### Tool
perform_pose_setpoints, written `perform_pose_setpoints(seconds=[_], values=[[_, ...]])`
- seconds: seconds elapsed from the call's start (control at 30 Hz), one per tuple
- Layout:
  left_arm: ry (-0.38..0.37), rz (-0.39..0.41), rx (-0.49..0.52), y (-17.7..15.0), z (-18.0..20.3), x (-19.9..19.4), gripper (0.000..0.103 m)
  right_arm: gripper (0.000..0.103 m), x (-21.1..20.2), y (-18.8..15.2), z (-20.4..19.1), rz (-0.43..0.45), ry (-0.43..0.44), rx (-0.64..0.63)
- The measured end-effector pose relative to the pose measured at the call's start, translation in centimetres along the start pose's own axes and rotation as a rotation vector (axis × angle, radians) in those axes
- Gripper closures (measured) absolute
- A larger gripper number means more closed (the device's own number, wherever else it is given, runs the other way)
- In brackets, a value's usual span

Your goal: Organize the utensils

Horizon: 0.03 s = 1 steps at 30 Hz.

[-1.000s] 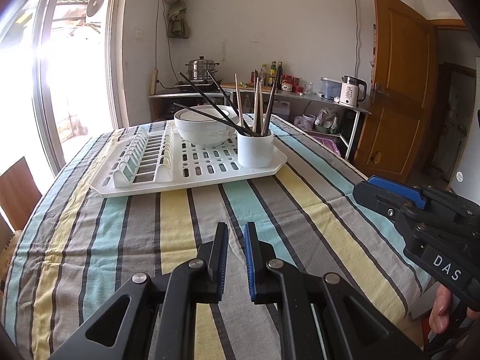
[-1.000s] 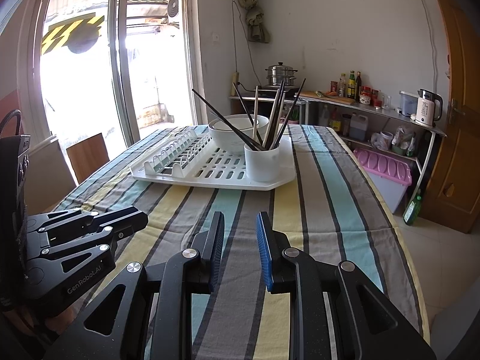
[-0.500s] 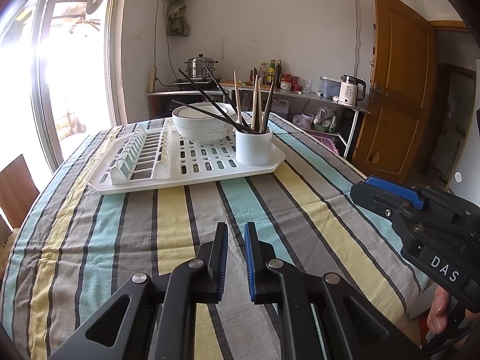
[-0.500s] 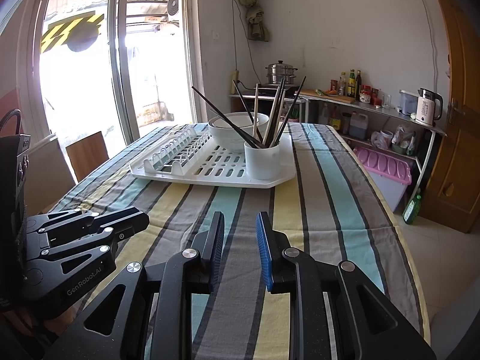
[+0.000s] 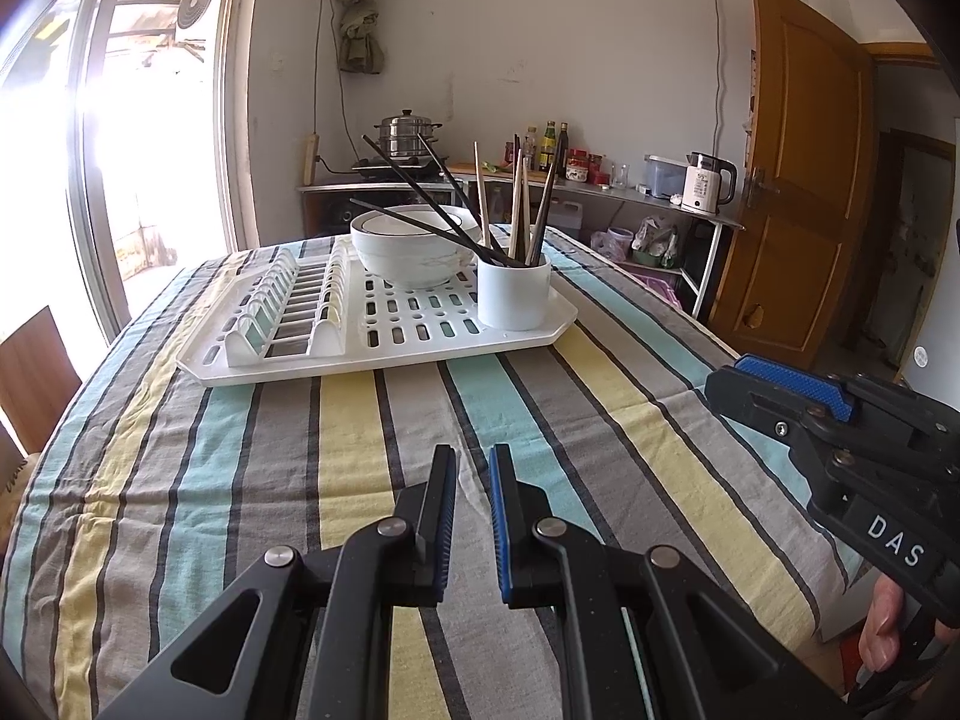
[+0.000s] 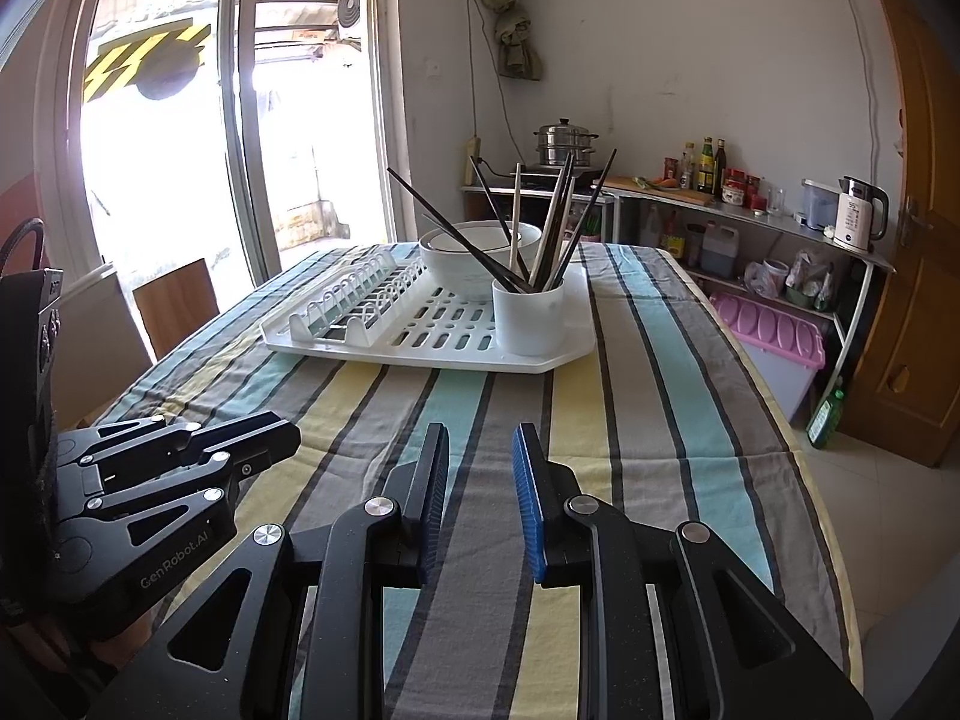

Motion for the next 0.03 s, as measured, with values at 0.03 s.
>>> perform_pose_setpoints(seconds=[0.03], values=[[-0.006,0.001,0.001,0.00,0.04,0.01,0.093,0.080,-0.01,-0.02,0.00,0.000,0.000,0.000]])
Point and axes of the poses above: each gripper's, at about its wrist camera, not at the fingertips, and x roughly the way its jaws point, z to its right, y to its top, the point moved 4 cm from there along x, roughly the way its jaws point, and after that the axes turned 4 degrees about x, right-handed, at the moved point
